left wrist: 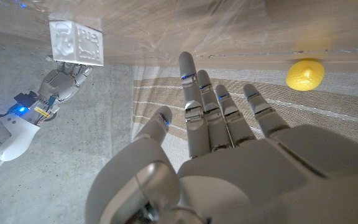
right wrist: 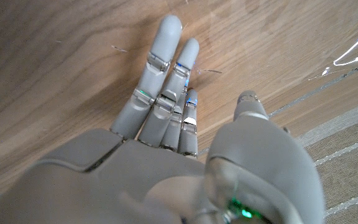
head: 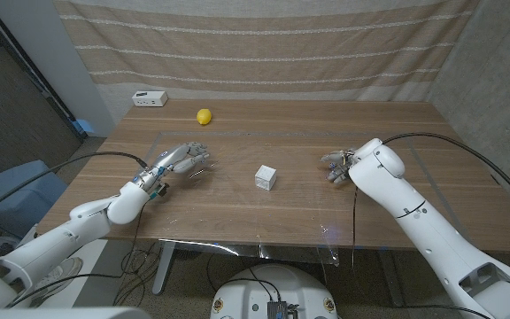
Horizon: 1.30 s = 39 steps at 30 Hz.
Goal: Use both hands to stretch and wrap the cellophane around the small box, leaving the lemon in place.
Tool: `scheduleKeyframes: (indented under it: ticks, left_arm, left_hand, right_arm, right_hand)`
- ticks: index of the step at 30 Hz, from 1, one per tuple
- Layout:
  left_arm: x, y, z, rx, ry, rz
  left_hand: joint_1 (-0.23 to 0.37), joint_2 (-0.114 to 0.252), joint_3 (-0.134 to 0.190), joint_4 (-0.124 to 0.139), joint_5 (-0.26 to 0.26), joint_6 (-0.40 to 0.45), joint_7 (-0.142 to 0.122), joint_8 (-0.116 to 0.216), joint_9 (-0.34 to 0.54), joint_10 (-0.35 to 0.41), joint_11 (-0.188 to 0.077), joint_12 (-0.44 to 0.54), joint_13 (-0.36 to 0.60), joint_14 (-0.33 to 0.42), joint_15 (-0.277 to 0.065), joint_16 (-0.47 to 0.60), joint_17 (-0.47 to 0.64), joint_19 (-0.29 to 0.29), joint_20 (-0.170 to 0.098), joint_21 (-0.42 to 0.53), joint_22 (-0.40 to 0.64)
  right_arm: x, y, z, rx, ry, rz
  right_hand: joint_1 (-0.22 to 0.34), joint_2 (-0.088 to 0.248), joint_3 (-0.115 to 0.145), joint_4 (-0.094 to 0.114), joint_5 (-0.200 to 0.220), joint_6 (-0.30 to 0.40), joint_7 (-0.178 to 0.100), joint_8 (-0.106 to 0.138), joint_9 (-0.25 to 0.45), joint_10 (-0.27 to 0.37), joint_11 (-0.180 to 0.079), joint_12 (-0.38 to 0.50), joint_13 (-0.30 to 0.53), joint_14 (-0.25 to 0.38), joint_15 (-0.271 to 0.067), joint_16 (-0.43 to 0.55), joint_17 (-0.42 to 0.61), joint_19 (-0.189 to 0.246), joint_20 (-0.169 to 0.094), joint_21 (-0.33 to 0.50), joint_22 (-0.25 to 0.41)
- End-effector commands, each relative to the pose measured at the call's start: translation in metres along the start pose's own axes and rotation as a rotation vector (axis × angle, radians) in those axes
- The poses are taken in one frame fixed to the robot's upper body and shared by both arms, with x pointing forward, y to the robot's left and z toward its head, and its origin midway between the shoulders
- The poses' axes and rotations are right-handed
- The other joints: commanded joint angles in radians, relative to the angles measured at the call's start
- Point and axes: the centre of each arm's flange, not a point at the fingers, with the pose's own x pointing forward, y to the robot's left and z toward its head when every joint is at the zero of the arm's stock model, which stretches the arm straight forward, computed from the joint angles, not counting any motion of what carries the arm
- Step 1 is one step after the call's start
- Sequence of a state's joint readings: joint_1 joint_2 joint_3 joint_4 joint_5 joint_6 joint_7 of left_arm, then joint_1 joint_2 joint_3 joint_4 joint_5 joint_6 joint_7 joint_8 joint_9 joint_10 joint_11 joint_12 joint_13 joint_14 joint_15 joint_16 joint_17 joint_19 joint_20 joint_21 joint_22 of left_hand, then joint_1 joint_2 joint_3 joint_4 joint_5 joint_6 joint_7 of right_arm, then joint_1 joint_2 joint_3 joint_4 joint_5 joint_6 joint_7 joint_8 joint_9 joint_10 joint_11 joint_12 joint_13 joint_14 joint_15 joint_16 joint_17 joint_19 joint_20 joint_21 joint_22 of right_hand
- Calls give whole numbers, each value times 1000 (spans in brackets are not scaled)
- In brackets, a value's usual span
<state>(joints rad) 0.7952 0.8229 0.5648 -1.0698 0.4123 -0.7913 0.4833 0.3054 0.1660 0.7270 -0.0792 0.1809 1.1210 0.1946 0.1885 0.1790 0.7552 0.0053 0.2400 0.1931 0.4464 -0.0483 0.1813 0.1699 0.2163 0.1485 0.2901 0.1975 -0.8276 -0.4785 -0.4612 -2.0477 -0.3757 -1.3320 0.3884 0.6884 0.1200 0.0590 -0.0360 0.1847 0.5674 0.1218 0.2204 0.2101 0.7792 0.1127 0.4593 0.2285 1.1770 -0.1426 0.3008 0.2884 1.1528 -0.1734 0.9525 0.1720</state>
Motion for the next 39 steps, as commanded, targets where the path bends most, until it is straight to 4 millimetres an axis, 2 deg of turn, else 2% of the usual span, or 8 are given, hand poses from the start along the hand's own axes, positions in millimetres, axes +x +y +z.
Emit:
scheduleKeyframes:
  ticks: [1,14,21,25,27,30,33,39]
  left_arm:
    - [5,0,-1,4,-1,4]
    - [11,0,0,4,-27,-7]
    - [8,0,2,9,-29,-6]
    - [6,-1,2,13,-24,-6]
    - [5,-1,3,10,-24,-6]
    - [5,-2,3,9,-24,-5]
    - [4,-2,3,9,-24,-4]
    - [3,-3,4,6,-22,-5]
  left_hand:
    - [-1,6,9,0,1,-4,2,-1,5,-7,-1,-3,4,-2,-14,-2,2,3,1,-3,6]
    - [-3,6,16,3,1,-7,1,-2,5,-13,2,-8,4,-2,-14,-1,2,4,3,-3,6]
    - [-3,12,21,7,1,-9,1,-2,5,-11,0,-8,5,-4,-13,-1,2,3,3,-3,6]
    - [-3,16,24,10,1,-7,0,-1,5,-10,-1,-9,5,-4,-11,-1,3,4,4,-3,6]
    - [-3,17,26,11,1,-7,0,-1,6,-12,0,-10,5,-3,-12,-1,3,4,3,-3,6]
    - [-2,16,28,12,1,-15,-1,-4,6,-18,-2,-13,5,-5,-12,-1,3,4,3,-3,6]
    - [-2,15,28,12,0,-16,-1,-4,6,-17,-1,-12,5,-6,-13,-1,4,4,2,-3,6]
    - [-1,13,28,11,0,-19,-2,-4,6,-17,-2,-13,6,-7,-13,0,4,4,0,-2,6]
  right_arm:
    - [-6,69,4,45,-2,574]
    - [-21,62,-17,55,28,654]
    - [-24,65,-21,101,-1,705]
    - [-26,63,-20,110,-36,712]
    - [-27,62,-16,104,-49,701]
    - [-29,61,-13,147,-111,661]
    - [-32,57,-10,200,-158,583]
    - [-35,54,-5,239,-257,476]
  right_hand:
    - [-11,4,5,8,7,60,-7,24,3,19,-10,8,-2,-13,18,-20,-13,-20,21,-15,2]
    - [9,19,27,-5,10,94,-24,31,3,60,-27,1,-5,-64,30,-46,-13,-80,54,-50,3]
    - [-153,-110,-84,54,20,-6,-11,-10,4,7,-1,-31,4,-70,36,-51,-2,-67,46,-72,0]
    - [-184,-123,-104,69,29,-11,0,-12,5,4,17,-33,8,-76,54,-52,1,-63,56,-79,0]
    - [-75,-48,-45,27,58,-10,-7,-9,4,15,9,-26,19,-73,35,-41,18,-67,54,-88,5]
    - [187,82,148,-89,33,125,-49,38,21,138,-68,68,66,25,-39,27,105,-76,21,-78,15]
    - [284,77,282,-80,26,322,-76,134,70,269,-109,186,142,161,-60,123,227,-58,5,-19,28]
    - [297,77,306,-73,22,336,-77,152,89,288,-122,215,170,181,-57,147,268,-68,5,-3,32]
